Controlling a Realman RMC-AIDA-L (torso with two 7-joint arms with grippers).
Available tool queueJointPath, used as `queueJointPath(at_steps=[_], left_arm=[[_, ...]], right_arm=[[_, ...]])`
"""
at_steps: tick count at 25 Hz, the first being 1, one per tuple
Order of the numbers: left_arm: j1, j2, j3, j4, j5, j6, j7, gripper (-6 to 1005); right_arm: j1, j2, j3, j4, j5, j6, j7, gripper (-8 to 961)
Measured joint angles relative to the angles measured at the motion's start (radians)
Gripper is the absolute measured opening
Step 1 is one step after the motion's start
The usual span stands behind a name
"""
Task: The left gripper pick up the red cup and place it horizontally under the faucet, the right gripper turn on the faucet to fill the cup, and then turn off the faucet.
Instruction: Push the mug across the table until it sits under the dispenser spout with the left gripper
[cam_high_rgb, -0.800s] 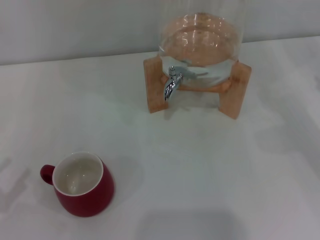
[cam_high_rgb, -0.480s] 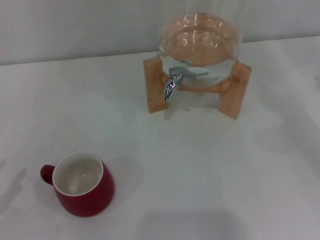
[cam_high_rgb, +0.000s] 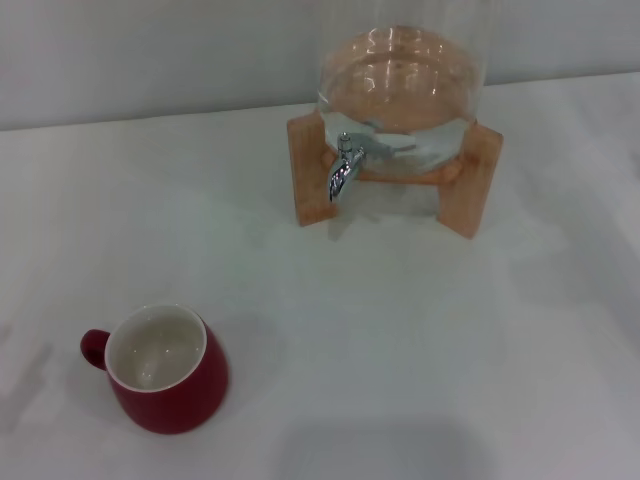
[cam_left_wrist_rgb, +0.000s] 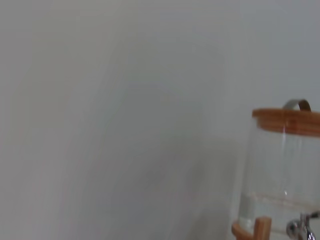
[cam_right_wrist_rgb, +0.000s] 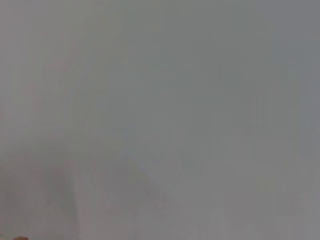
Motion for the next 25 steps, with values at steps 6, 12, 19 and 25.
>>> queueJointPath(at_steps=[6,12,19,25], left_arm=[[0.004,0.001,-0.001,-0.097,0.025,0.002,0.102,619],[0.011,0.0,0.001,-0.151,0.057,0.024,0.145,619],[-0.004,0.0,0.006,-0.172,0.096,0.085,0.14,619],[-0.048,0.001,0.008,-0.196,0.157,0.134,0.124,618]], right_arm=[[0.006,-0.001,0.012,-0.005,0.0,0.0,-0.001,631],[0.013,-0.002,0.019,-0.005,0.0,0.0,-0.001,631],[0.013,-0.002,0.019,-0.007,0.0,0.001,-0.001,631],[0.013,-0.001,0.019,-0.01,0.0,0.001,-0.002,631]])
